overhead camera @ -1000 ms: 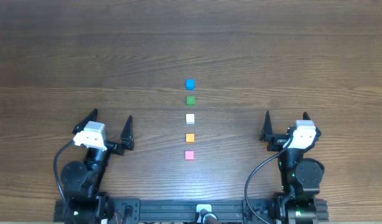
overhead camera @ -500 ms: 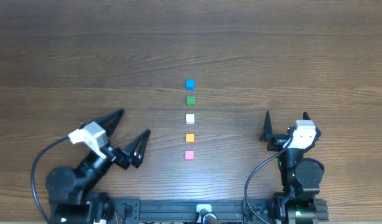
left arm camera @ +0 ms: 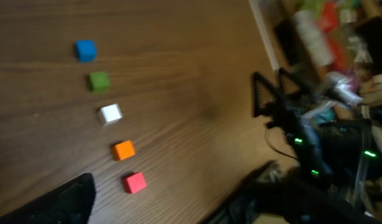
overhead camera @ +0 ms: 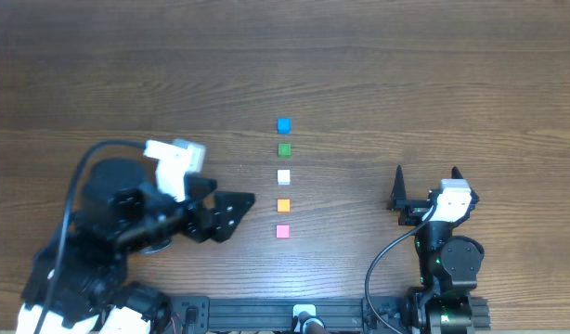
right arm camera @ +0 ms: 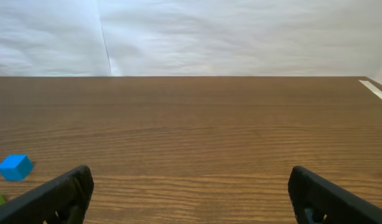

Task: Stack Cubes

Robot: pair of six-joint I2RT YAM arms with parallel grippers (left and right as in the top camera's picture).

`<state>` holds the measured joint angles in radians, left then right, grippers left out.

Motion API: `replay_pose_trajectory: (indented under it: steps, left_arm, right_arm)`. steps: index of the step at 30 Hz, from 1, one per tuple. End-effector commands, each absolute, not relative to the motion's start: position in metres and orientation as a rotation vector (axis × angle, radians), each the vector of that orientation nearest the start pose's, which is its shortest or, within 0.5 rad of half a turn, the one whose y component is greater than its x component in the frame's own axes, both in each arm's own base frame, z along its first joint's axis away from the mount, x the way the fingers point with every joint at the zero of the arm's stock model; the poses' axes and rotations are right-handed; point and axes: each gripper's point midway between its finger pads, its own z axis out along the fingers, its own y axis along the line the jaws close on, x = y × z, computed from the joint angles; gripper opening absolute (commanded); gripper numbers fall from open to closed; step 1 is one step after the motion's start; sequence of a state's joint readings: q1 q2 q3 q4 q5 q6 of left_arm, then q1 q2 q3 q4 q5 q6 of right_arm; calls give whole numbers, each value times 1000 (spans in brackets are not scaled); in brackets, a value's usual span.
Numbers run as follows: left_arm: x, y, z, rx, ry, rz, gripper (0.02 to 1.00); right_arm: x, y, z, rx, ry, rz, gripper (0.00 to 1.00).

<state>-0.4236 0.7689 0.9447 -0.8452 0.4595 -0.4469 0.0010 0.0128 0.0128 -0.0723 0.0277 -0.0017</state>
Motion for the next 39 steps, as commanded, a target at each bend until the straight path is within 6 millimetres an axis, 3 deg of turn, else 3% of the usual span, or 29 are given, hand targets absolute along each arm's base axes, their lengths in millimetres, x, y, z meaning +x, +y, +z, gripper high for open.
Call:
replay_pose_trajectory:
  steps: [1, 13, 17, 28, 33, 39]
  left_arm:
    - [201, -179, 228, 73, 2477, -823, 998]
    - [190, -226, 119, -164, 2823, -423, 993]
    - [187, -232, 82, -221, 2890, -281, 998]
    - [172, -248, 36, -215, 2968, -155, 993]
    - [163, -251, 17, -135, 3002, -81, 996]
    - [165, -247, 10, -124, 2993, -24, 987]
  right_arm:
    - [246, -1, 157, 4, 1643, -14, 993]
    - [246, -1, 157, 4, 1643, -14, 991]
    - [246, -1, 157, 4, 1643, -14, 993]
    - [246, -1, 157, 4, 1643, -14, 993]
    - [246, -1, 157, 4, 1643, -14, 993]
    - [246, -1, 157, 4, 1643, -14, 993]
